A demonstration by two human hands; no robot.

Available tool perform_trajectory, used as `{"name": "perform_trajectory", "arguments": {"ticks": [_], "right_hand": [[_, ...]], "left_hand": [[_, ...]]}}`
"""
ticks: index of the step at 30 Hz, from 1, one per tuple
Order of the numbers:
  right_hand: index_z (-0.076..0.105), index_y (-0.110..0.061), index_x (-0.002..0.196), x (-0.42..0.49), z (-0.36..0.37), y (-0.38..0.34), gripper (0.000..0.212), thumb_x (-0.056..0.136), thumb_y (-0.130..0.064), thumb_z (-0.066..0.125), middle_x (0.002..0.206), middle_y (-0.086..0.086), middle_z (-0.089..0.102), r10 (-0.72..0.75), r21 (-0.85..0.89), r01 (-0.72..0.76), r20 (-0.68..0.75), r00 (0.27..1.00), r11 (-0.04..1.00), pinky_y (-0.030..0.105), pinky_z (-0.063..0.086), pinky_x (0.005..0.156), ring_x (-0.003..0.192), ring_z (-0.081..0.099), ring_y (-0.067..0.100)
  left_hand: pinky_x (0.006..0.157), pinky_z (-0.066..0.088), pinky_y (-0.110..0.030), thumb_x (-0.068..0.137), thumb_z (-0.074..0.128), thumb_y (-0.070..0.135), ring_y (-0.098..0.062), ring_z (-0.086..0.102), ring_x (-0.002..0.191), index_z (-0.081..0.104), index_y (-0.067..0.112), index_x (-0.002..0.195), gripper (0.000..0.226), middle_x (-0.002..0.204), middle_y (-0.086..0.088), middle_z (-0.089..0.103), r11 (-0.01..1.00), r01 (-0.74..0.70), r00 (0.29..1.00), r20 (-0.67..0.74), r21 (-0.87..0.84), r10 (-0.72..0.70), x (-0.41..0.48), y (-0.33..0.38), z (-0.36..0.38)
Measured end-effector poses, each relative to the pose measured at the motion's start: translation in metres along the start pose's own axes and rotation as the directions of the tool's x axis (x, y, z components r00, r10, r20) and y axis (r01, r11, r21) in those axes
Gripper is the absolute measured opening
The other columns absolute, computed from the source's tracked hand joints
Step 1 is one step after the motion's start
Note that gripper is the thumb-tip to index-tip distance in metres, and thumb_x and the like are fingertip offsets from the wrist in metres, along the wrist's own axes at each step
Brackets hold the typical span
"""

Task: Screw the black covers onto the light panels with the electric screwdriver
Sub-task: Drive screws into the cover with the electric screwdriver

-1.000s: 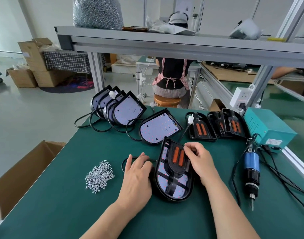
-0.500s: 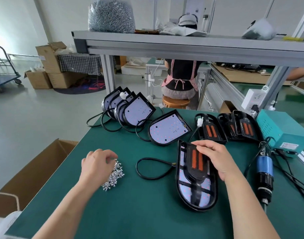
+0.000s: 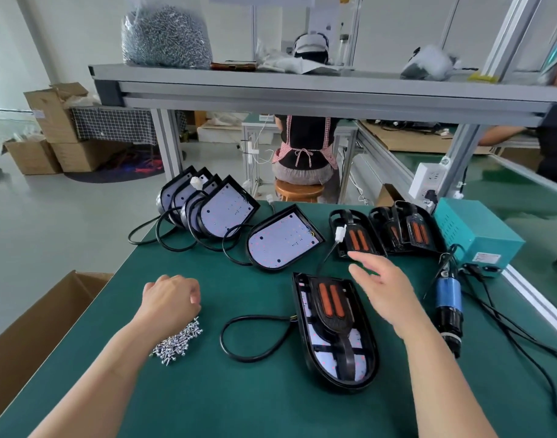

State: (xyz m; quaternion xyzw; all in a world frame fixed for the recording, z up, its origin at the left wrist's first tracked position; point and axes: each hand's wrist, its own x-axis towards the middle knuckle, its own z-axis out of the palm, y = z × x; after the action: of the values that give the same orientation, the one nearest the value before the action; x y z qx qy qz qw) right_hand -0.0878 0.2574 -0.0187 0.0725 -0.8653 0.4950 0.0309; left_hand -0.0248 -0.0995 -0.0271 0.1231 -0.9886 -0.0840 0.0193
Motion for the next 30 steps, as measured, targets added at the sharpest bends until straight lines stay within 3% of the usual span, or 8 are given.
{"name": "perform_trajectory", "arguments": {"ticks": [3,5,10,14,20,24,26,30], "right_hand": [[0.070,-0.023,0.122,-0.007,-0.044,0.015,0.030,0.097,-0.037,0.060,0.126,-0.002,0.064,0.095,-0.159,-0.177,-0.424,0.901,0.971,0.043,0.046,0.103,0.119,0.058,0.022],[0.065,-0.011,0.120,-0.007,-0.069,0.031,0.041,0.094,-0.042,0.063,0.122,0.014,0.061,0.204,-0.233,-0.375,-0.535,0.820,0.897,0.046,0.046,0.094,0.116,0.055,0.036],[0.036,-0.002,0.125,-0.005,-0.076,0.052,0.070,0.087,-0.045,0.076,0.121,0.023,0.057,0.496,-0.343,-0.629,-0.403,0.769,0.697,0.044,0.047,0.080,0.108,0.059,0.041],[0.034,-0.006,0.112,0.002,-0.082,0.055,0.063,0.080,-0.036,0.080,0.099,0.013,0.056,0.536,-0.283,-0.673,-0.432,0.725,0.683,0.040,0.045,0.074,0.089,0.056,0.035],[0.061,-0.002,0.102,-0.007,-0.092,0.056,0.031,0.080,-0.018,0.075,0.075,0.015,0.059,0.697,0.464,-0.555,-0.222,0.682,0.691,0.028,0.042,0.052,0.055,0.053,0.026],[0.061,-0.020,0.100,-0.011,-0.088,0.038,0.027,0.094,-0.045,0.068,0.066,0.006,0.072,0.617,0.722,-0.366,-0.106,0.780,0.587,0.019,0.048,0.040,0.044,0.062,0.013],[0.059,-0.018,0.102,-0.009,-0.088,0.028,0.034,0.095,-0.051,0.064,0.062,0.003,0.071,0.570,0.718,-0.326,-0.119,0.813,0.615,0.024,0.053,0.045,0.049,0.063,0.015],[0.055,-0.023,0.110,-0.012,-0.086,0.006,0.051,0.080,-0.057,0.078,0.093,0.006,0.064,0.483,0.425,-0.379,-0.169,0.859,0.822,0.033,0.048,0.063,0.072,0.062,0.023]], "left_hand": [[0.072,0.045,-0.035,0.087,0.055,0.012,-0.026,0.058,0.079,0.053,0.022,0.076,0.015,0.073,0.006,0.062,0.967,-0.039,0.989,-0.147,-0.253,0.002,-0.006,0.006,0.001],[0.064,0.049,-0.034,0.088,0.060,0.011,-0.021,0.060,0.071,0.054,0.024,0.077,0.018,0.069,0.006,0.063,0.919,-0.075,0.977,-0.214,-0.387,-0.011,-0.011,0.016,-0.003],[0.058,0.043,-0.010,0.080,0.075,0.011,-0.003,0.057,0.063,0.066,0.030,0.072,0.022,0.068,0.010,0.066,0.694,-0.122,0.976,-0.212,-0.709,-0.045,-0.019,0.057,-0.010],[0.071,0.050,-0.024,0.079,0.076,0.005,-0.005,0.060,0.066,0.072,0.030,0.072,0.026,0.072,0.008,0.070,0.558,-0.135,0.989,-0.144,-0.819,0.028,-0.028,0.089,-0.010],[0.072,0.051,-0.016,0.084,0.072,0.000,-0.004,0.063,0.071,0.074,0.025,0.075,0.026,0.078,0.003,0.074,0.435,-0.121,0.993,-0.102,-0.892,0.067,-0.036,0.122,-0.003],[0.074,0.050,-0.013,0.087,0.070,0.005,-0.009,0.067,0.079,0.073,0.023,0.079,0.020,0.082,0.005,0.075,0.396,-0.119,0.993,-0.099,-0.910,0.069,-0.038,0.139,-0.002],[0.076,0.052,-0.015,0.089,0.069,0.007,-0.013,0.068,0.082,0.072,0.023,0.080,0.019,0.082,0.004,0.074,0.398,-0.114,0.993,-0.091,-0.910,0.077,-0.039,0.145,-0.001],[0.073,0.054,-0.022,0.089,0.064,0.004,-0.013,0.066,0.076,0.069,0.026,0.080,0.025,0.077,0.003,0.072,0.437,-0.118,0.990,-0.069,-0.892,0.127,-0.044,0.157,0.000]]}}
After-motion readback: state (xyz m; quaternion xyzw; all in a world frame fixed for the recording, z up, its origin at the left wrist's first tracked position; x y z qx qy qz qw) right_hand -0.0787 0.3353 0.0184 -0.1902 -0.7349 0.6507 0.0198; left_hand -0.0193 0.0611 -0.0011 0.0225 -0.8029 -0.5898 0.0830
